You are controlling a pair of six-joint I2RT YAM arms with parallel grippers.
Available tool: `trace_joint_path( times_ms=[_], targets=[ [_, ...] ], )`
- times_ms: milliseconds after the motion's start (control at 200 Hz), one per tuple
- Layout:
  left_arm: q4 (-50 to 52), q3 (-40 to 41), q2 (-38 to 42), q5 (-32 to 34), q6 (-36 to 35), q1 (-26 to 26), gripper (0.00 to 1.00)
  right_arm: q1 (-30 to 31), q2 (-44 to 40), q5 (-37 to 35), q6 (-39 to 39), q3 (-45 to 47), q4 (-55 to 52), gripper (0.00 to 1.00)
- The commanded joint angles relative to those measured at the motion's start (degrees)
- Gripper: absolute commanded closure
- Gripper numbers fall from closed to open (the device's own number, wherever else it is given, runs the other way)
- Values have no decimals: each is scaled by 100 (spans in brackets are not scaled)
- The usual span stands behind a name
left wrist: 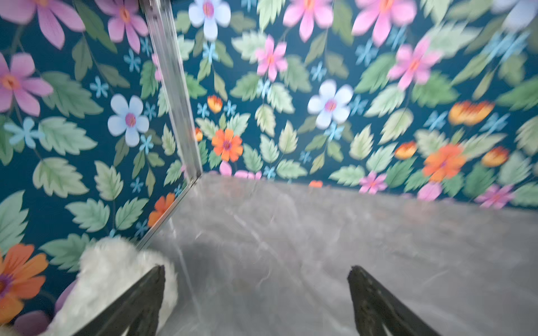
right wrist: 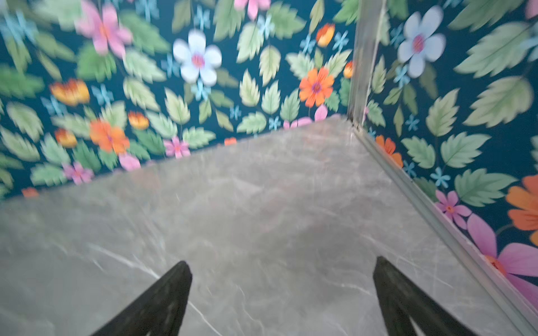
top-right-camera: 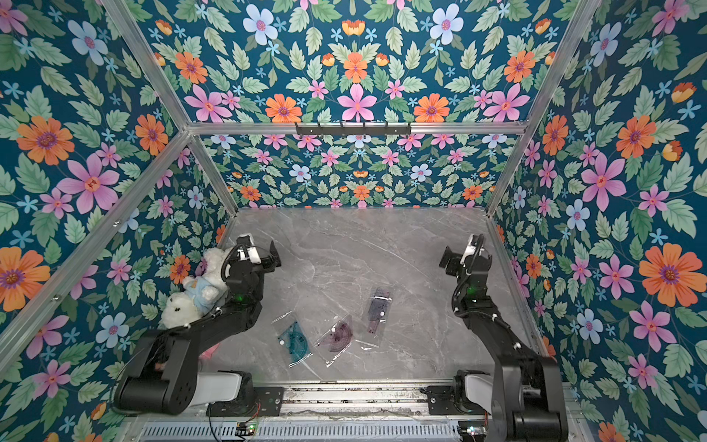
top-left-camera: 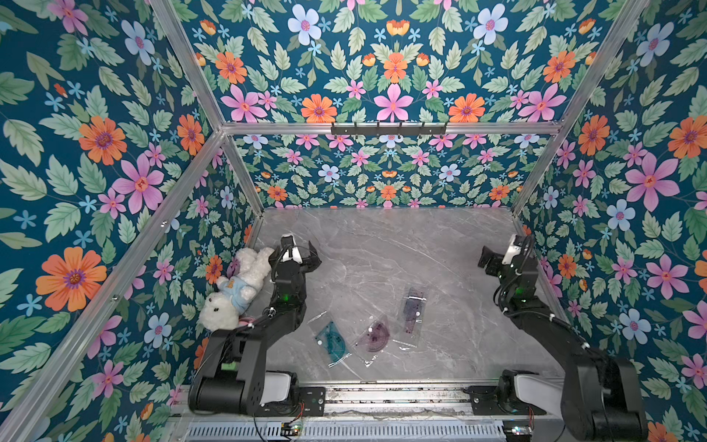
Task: Open the ruler set and take out the ruler
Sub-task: Pick up the ruler set bag from the center of the board.
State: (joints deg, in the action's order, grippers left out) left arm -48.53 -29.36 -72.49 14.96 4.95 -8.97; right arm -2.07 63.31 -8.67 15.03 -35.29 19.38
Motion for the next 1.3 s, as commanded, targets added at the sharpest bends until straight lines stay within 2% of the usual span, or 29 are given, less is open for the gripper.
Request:
trace_joint_path(
  times_ms=[0, 55, 110, 205, 290, 380, 470, 585, 745, 915, 1080, 1295],
  targets=[
    [1445, -558, 470, -1310, 1483, 2, 1, -39, -592, 521, 1497, -568, -2985, 1],
    [1424, -724, 394, -2363, 1728, -115, 1, -24, -895, 1413, 1529, -498, -3065, 1],
    [1767, -1037, 202, -2653, 1726, -541, 1, -2, -1161, 1877, 1732, -423, -3323, 1],
    [3054, -1668, -202, -1956, 925, -1919, 1, 323, -1389, 1878, 1766, -556, -4371, 1],
    [3712, -1938, -630, -1360, 650, -3003, 2, 865, -1368, 1652, 1728, -734, -5217, 1],
    [4214, -2092, -1028, -845, 605, -3784, 4, 1432, -1283, 1469, 1929, -775, -5765, 1],
    [4528, -2188, -1368, -702, 880, -4206, 5, 2140, -1075, 1223, 2285, -709, -5900, 1],
    [4859, -2324, -1673, -866, 1400, -4315, 11, 3002, -454, 991, 2590, -759, -5828, 6],
    [4973, -2238, -1542, -782, 1844, -4276, 10, 3596, 222, 1218, 2844, -654, -5099, 13],
    [4864, -2039, -1584, -1592, 2242, -3953, 10, 3741, 751, 1657, 3133, -271, -3919, 13],
    [4363, -1691, -1611, -2483, 2470, -3633, 10, 3847, 1309, 1749, 3152, -316, -3375, 13],
    [4008, -1507, -1710, -2995, 2466, -3478, 10, 3850, 1624, 1654, 3103, -305, -2887, 15]
  ],
)
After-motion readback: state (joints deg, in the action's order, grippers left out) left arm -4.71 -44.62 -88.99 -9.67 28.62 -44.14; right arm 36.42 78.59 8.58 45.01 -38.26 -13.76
